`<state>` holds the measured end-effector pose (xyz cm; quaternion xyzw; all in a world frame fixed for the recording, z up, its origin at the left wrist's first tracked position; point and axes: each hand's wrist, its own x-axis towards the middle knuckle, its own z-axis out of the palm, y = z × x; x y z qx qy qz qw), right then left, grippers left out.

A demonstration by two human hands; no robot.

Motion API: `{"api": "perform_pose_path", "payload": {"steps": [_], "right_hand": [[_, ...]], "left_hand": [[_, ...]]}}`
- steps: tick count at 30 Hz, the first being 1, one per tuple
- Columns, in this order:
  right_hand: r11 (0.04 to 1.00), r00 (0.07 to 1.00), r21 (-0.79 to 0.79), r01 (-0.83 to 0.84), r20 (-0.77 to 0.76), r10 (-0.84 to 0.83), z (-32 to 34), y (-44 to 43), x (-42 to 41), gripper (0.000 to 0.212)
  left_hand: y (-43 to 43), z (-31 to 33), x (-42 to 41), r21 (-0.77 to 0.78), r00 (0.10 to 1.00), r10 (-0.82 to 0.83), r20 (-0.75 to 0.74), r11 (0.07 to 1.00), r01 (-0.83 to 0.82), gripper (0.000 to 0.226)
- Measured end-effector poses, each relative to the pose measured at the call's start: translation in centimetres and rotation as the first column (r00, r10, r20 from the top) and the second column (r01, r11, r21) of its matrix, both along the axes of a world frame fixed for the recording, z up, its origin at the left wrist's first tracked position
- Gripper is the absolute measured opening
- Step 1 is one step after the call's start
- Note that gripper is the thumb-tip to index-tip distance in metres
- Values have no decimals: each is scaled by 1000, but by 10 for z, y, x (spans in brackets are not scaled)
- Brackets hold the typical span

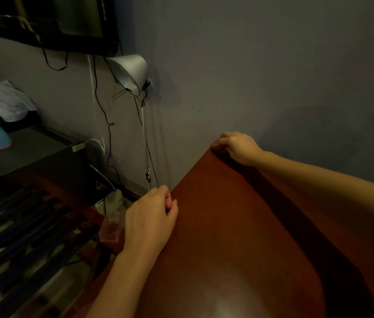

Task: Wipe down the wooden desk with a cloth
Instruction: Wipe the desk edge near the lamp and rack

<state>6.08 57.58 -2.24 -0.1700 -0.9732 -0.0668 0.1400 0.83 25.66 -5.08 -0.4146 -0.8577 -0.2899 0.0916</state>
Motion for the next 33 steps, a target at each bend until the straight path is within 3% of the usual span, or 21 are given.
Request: {"api": "perform_pose_path", "payload": {"steps": [2,8,12,15,21,23,27,29,33], "right_hand": [[999,998,-2,-52,-24,52,0,3,18,36],[992,992,-16,126,-10,-126,5,-7,-25,32],[999,997,10,-53,63,53,1,-46,-37,41],[988,992,-79,-129,-18,128,-2,-46,-20,42],[974,977,-108,197,-64,-205,6,-23,-38,46],[984,985,-96,150,-68,-157,4,-44,-41,45],[980,992,-159,-117,-73,107,2,-73,4,33],[990,998,-130,-48,-51,42,10,-50,29,29],[962,964,-73,262,-30,-265,12,0,35,30]], "left_hand": [[1,0,-1,-7,1000,2,4,1000,-2,21],[0,2,1,-10,1000,3,13,1000,-3,20],[-2,2,1,-7,1000,-10,12,1000,10,20],[-2,1,0,-14,1000,-17,-3,1000,17,20],[-1,3,2,-17,1000,-20,-10,1000,20,19],[-2,4,2,-25,1000,-23,-3,999,23,19],[-2,3,1,-21,1000,-24,1,999,24,18],[-2,2,0,-29,1000,-22,-1,999,22,19],[-1,2,0,-32,1000,-15,-1,999,14,19]]}}
